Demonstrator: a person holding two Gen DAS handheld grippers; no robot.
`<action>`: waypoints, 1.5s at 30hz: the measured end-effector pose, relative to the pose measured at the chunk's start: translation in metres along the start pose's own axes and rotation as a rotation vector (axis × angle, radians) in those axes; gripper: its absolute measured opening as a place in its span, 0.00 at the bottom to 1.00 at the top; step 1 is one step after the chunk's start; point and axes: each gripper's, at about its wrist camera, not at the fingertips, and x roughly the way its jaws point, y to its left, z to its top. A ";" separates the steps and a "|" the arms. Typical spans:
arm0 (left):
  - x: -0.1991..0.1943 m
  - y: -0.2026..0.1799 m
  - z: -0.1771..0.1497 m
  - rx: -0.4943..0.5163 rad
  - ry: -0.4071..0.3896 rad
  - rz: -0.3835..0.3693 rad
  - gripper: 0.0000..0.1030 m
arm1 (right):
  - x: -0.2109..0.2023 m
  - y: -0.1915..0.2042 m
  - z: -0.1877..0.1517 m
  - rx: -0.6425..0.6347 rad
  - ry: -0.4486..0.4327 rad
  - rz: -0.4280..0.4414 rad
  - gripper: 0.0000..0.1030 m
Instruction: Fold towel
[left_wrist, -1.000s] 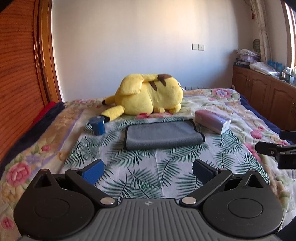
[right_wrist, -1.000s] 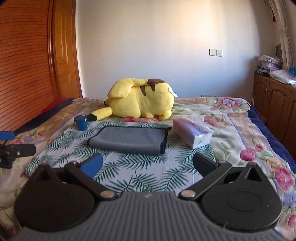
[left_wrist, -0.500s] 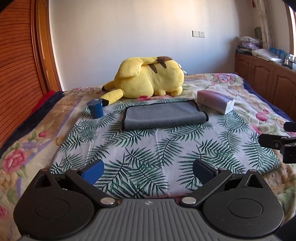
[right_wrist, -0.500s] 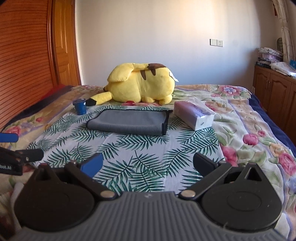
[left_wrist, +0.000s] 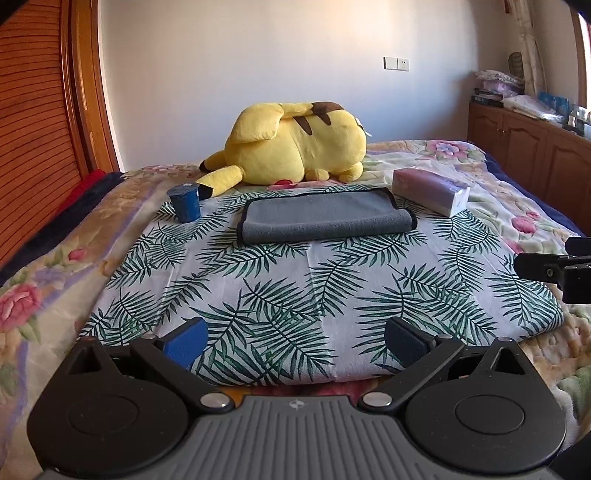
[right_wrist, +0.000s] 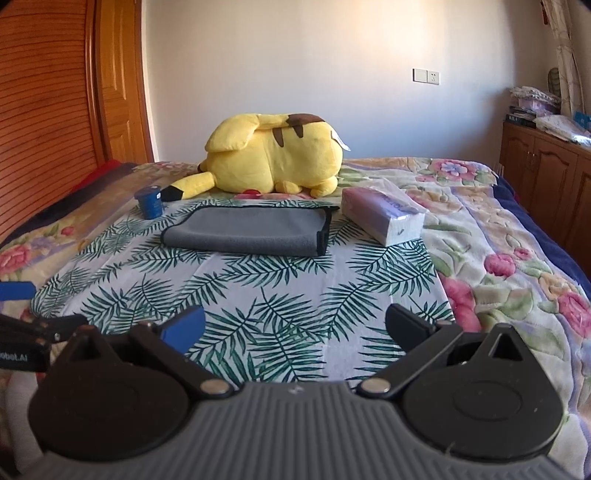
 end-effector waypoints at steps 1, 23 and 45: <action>0.000 0.001 0.000 -0.002 -0.005 0.004 1.00 | 0.001 0.000 -0.001 0.003 -0.001 0.000 1.00; -0.020 0.006 0.008 -0.010 -0.142 0.030 1.00 | -0.008 -0.002 0.000 0.000 -0.089 -0.010 1.00; -0.036 0.007 0.014 -0.013 -0.227 0.045 1.00 | -0.023 -0.003 0.002 0.004 -0.183 -0.027 1.00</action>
